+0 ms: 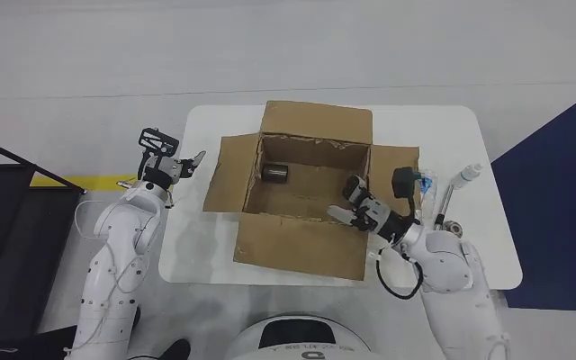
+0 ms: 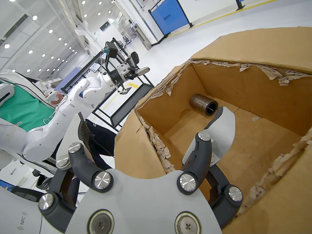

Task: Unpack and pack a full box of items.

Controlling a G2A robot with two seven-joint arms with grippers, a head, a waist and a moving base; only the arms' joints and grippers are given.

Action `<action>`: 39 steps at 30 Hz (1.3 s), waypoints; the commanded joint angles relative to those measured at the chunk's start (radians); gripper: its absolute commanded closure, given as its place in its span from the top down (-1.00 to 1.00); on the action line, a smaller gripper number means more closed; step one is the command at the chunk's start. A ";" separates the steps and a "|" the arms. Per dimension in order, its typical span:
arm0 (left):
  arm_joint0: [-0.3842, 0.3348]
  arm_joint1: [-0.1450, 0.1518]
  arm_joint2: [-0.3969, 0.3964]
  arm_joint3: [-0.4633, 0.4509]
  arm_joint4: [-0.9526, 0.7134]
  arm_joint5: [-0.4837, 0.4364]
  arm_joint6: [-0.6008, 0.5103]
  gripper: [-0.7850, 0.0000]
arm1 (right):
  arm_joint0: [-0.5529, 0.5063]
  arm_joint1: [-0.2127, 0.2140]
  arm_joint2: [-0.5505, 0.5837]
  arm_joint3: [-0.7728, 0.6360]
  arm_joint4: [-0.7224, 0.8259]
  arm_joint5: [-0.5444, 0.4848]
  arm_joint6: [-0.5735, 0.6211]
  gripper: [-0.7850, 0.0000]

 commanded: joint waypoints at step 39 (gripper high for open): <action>0.000 0.000 0.000 0.000 0.000 0.000 0.000 1.00 | 0.175 -0.024 -0.324 -0.057 -0.568 0.523 -0.325 1.00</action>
